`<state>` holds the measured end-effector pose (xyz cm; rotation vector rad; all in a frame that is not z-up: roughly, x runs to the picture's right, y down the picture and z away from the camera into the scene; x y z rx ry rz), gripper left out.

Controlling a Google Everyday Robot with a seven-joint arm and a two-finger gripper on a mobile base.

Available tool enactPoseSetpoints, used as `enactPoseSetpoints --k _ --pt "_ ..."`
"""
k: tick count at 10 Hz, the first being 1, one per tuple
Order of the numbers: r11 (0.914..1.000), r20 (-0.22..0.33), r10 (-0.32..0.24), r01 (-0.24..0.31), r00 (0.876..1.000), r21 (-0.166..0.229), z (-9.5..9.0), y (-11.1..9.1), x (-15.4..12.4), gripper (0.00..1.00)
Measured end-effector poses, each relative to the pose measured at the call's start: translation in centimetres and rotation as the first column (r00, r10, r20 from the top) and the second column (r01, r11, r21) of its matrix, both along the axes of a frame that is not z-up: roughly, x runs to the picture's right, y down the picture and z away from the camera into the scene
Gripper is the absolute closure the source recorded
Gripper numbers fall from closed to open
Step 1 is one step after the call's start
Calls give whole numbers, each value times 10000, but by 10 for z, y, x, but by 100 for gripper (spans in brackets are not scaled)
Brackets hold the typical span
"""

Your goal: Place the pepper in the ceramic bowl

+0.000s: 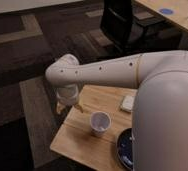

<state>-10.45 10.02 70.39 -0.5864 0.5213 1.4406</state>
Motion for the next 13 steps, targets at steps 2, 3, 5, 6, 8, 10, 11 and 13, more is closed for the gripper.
enactPoseSetpoints --k 2,3,5,6,8,10,11,13 --pt "10000 -26 15 -15 10000 -15 0 0 2 35" --pt "10000 -120 75 -75 9999 -16 -1 0 7 35" --pt "9985 -212 556 -556 9982 19 0 -5 30 35" --pt "9975 -58 710 -709 9975 39 1 -6 37 35" --pt "9938 40 1070 -1071 9942 293 0 -20 78 35" --pt "9903 -424 1315 -1293 9904 501 -7 -32 126 35" --pt "9909 -541 1301 -1279 9900 428 -9 -31 132 35" --pt "9905 -554 1324 -1299 9896 458 -8 -31 133 35"
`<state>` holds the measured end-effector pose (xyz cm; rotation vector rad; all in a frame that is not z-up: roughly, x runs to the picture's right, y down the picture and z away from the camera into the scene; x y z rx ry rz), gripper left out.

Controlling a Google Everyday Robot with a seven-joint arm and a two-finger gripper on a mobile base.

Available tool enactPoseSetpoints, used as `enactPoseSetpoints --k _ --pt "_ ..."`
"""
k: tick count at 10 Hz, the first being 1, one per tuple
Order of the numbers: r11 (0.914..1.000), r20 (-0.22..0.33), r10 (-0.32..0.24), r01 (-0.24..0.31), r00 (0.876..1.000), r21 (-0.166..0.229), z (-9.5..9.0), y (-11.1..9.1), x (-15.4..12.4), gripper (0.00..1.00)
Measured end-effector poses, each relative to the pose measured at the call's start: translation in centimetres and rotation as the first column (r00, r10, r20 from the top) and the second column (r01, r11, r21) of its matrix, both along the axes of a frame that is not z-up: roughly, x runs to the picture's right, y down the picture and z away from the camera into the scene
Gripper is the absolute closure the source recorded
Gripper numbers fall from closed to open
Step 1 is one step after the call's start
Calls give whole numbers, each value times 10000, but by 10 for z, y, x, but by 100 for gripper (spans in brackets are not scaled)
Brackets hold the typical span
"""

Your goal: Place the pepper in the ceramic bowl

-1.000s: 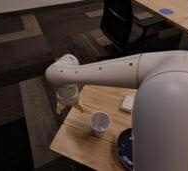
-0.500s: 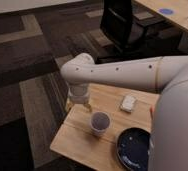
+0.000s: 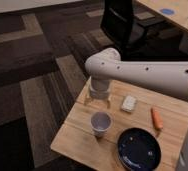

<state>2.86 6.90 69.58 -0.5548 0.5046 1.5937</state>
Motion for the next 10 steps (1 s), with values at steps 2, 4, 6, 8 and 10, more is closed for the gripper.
enactPoseSetpoints --k 2,4,6,8,10 --pt "10000 -5 6 -6 10000 14 0 0 1 35" --pt "10000 8 -4 4 10000 17 0 -1 -1 35" --pt "9994 -242 293 -288 9993 215 5 -9 18 35" --pt "9969 -429 774 -766 9961 203 17 -9 51 35" --pt "9990 -876 422 -409 9953 161 29 5 111 35"
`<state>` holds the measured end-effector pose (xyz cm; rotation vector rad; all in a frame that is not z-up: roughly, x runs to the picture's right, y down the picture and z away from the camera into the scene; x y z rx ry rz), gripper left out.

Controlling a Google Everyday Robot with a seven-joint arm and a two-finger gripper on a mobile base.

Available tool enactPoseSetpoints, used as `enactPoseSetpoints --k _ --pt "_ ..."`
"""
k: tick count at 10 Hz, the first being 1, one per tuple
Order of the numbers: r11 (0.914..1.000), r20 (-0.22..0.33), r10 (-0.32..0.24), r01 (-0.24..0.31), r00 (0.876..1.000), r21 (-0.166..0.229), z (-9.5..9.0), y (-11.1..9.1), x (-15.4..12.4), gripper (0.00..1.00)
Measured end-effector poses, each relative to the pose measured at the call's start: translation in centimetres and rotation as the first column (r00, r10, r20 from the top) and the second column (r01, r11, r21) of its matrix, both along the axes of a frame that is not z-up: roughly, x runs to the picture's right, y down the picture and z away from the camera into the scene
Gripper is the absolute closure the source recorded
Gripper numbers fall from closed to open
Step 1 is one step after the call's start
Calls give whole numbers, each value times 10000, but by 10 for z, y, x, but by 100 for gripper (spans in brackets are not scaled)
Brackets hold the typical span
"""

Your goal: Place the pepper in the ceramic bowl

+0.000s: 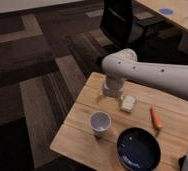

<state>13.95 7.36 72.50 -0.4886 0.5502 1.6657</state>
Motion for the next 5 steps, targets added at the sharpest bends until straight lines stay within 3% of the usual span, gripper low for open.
enactPoseSetpoints --k 1,3,5 --pt "9997 -153 -237 237 9996 -22 0 5 21 35" --pt "9936 -493 -989 960 9939 -591 -15 29 79 35" --pt "9934 -464 -1008 980 9938 -592 -16 28 78 35"
